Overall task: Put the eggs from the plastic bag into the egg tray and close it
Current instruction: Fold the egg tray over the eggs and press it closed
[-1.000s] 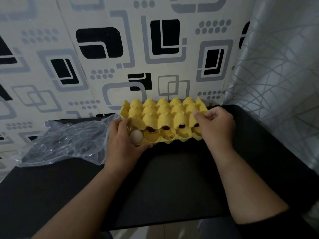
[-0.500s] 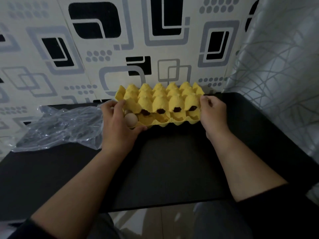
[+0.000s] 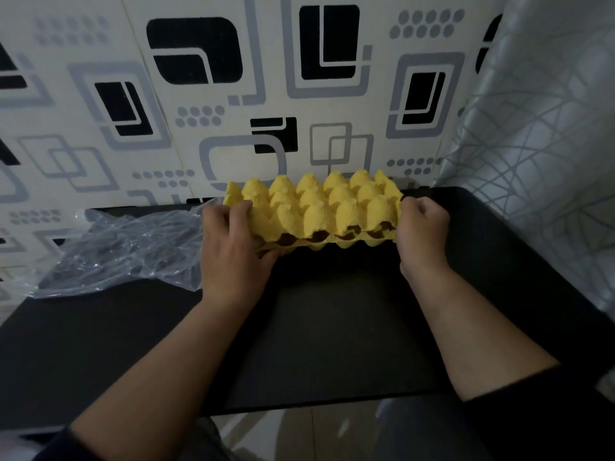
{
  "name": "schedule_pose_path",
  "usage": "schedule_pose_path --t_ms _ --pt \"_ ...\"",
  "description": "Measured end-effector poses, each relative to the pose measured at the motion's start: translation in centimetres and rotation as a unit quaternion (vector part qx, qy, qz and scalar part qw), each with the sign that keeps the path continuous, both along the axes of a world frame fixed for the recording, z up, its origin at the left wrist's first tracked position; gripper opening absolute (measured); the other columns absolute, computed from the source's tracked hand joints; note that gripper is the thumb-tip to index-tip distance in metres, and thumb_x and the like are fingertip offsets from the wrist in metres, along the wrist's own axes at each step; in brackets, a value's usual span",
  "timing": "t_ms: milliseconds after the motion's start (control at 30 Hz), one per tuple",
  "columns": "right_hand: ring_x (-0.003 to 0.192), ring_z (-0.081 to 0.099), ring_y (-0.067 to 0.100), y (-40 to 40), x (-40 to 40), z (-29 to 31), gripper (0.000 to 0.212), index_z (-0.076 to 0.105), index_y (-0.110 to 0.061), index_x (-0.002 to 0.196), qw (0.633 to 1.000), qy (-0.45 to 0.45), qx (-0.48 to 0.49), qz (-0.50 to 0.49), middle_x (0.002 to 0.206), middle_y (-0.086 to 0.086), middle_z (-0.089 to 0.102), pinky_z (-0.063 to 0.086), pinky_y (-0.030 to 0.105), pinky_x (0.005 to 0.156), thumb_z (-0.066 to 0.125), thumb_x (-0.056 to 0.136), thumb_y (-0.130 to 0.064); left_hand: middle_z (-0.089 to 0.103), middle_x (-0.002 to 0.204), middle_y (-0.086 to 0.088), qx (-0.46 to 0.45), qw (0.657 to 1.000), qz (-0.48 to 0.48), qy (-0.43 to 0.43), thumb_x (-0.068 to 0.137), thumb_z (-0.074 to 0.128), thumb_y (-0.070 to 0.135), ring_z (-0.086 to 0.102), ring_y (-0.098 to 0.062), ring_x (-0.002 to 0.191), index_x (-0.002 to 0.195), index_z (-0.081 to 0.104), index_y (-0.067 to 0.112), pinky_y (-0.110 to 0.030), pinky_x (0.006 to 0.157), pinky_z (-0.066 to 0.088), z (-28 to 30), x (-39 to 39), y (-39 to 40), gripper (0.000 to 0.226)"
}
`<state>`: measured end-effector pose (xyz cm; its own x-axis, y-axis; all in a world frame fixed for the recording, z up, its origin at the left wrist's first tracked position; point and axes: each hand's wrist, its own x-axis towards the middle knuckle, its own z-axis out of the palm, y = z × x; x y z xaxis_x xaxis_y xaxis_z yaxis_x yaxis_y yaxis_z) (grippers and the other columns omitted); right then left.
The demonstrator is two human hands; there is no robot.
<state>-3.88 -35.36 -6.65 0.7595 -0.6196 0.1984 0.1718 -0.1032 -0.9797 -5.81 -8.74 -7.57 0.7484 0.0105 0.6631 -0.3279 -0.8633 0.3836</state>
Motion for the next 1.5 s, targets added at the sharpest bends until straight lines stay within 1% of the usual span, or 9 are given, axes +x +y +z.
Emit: schedule_pose_path --t_ms 100,233,333,500,633,767,933,1200,1500 --pt "0.041 0.041 -0.003 0.2 -0.1 0.0 0.023 0.047 -0.026 0.061 1.0 0.0 -0.015 0.006 0.043 -0.022 0.045 0.033 0.012 0.038 0.05 0.084 -0.028 0.036 0.133 -0.015 -0.004 1.0 0.006 0.019 0.062 0.094 0.038 0.047 -0.033 0.119 0.137 0.043 0.014 -0.043 0.094 0.05 0.0 0.0 0.0 0.094" --pt "0.042 0.043 -0.005 0.2 0.0 -0.2 0.022 0.051 -0.025 0.065 1.0 -0.001 -0.03 0.008 0.047 -0.022 0.049 0.035 0.012 0.041 0.05 0.087 -0.026 0.034 0.139 -0.013 -0.033 0.999 -0.004 0.027 0.067 0.088 0.049 0.045 -0.031 0.125 0.137 0.044 0.014 -0.035 0.099 0.041 -0.1 0.2 0.0 0.09" --pt "0.051 0.048 -0.004 0.1 0.1 -0.3 0.02 0.059 -0.023 0.073 0.999 0.011 -0.047 0.006 0.067 -0.011 0.054 0.042 0.022 0.053 0.051 0.091 -0.022 0.031 0.144 -0.009 -0.066 0.997 -0.011 0.026 0.075 0.081 0.051 0.043 -0.031 0.131 0.137 0.044 0.016 -0.042 0.102 0.047 -0.2 0.3 0.0 0.081" --pt "0.066 0.053 0.009 0.1 0.4 -0.4 0.019 0.064 -0.021 0.082 0.998 0.026 -0.056 0.002 0.077 -0.003 0.057 0.043 0.027 0.058 0.05 0.095 -0.021 0.028 0.144 -0.001 -0.092 0.995 -0.02 0.019 0.079 0.08 0.046 0.042 -0.029 0.133 0.138 0.042 0.017 -0.048 0.102 0.05 -0.2 0.6 0.2 0.075" --pt "0.076 0.059 0.011 0.2 0.6 -0.5 0.017 0.064 -0.025 0.089 0.996 0.045 -0.074 -0.002 0.089 -0.001 0.063 0.043 0.026 0.062 0.049 0.099 -0.023 0.028 0.145 0.002 -0.098 0.995 -0.02 0.029 0.075 0.085 0.042 0.042 -0.025 0.131 0.139 0.041 0.02 -0.034 0.101 0.044 -0.4 0.7 0.4 0.081" --pt "0.084 0.062 0.01 0.4 0.6 -0.8 0.006 0.058 -0.032 0.096 0.995 0.062 -0.075 0.011 0.097 -0.003 0.063 0.044 0.026 0.063 0.055 0.1 -0.035 0.027 0.146 0.001 -0.099 0.994 -0.018 0.045 0.073 0.086 0.04 0.044 -0.024 0.128 0.138 0.041 0.022 -0.032 0.096 0.042 -0.5 0.7 0.6 0.081" --pt "0.082 0.062 0.01 0.3 0.5 -0.9 0.01 0.057 -0.031 0.094 0.995 0.07 -0.076 0.003 0.095 -0.003 0.063 0.043 0.026 0.062 0.058 0.1 -0.04 0.027 0.143 0.006 -0.106 0.994 -0.012 0.036 0.075 0.085 0.039 0.037 -0.009 0.116 0.136 0.042 0.021 -0.03 0.091 0.043 -0.4 0.6 0.4 0.077" --pt "0.067 0.057 0.011 0.2 0.4 -0.9 0.028 0.065 -0.017 0.084 0.992 0.076 -0.105 0.004 0.076 -0.001 0.06 0.042 0.028 0.059 0.056 0.103 -0.036 0.029 0.142 0.004 -0.111 0.993 -0.01 0.036 0.074 0.085 0.04 0.048 -0.025 0.125 0.134 0.043 0.022 -0.033 0.093 0.046 -0.5 0.9 0.3 0.075" --pt "0.065 0.054 0.014 0.2 0.5 -0.9 0.033 0.063 -0.014 0.083 0.99 0.091 -0.107 0.006 0.075 0.002 0.056 0.045 0.032 0.058 0.055 0.102 -0.039 0.029 0.141 0.009 -0.144 0.989 -0.009 0.043 0.072 0.087 0.038 0.04 -0.012 0.121 0.132 0.045 0.025 -0.03 0.095 0.041 -0.6 1.1 0.3 0.074"
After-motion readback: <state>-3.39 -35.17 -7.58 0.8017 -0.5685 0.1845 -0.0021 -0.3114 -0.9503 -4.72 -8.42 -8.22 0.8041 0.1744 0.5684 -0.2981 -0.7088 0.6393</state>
